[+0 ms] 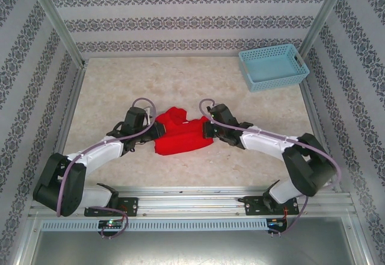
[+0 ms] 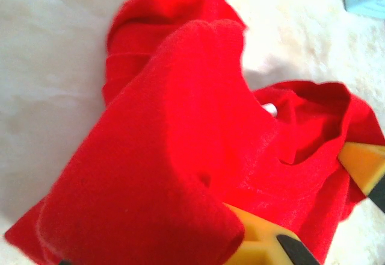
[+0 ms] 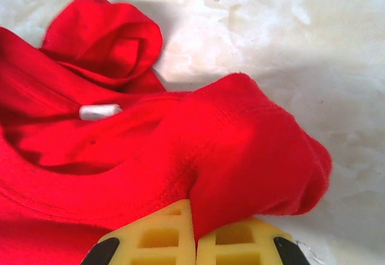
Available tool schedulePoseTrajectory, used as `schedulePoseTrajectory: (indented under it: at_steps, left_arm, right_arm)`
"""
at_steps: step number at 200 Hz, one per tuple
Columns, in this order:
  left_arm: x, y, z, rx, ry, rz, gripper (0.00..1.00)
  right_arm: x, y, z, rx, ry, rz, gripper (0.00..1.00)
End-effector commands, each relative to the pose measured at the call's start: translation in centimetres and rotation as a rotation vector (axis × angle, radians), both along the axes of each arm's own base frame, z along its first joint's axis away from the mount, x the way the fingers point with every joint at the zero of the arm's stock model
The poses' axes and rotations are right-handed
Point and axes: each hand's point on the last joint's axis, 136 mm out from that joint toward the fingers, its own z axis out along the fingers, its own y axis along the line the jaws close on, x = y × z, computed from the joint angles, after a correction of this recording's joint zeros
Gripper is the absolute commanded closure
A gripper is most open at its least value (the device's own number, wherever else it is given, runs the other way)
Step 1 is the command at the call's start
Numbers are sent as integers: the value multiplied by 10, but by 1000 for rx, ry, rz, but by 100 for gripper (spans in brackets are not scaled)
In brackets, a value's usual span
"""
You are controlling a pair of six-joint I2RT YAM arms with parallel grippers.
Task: Fold the inside-out t-shirt
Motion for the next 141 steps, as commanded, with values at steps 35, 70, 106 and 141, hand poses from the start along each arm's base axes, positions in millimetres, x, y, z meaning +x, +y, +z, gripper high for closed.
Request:
schedulePoseTrajectory:
  at_steps: [35,70,106,141]
  left_arm:
    - [-26,71,-52,169,232,253,84]
    - [-33,72,-43,184,223,219,55]
    - [-14,59,-10,163,144,142,32]
    - [12,50,-8,121,135,116,23]
  right_arm:
    - [9,10,-12,-66,68,13,92]
    - [6,-1,-16,-104,71,-5,55]
    - [16,-15,-1,-77,62,-54,35]
    - [35,-14,0,30,110,-101,26]
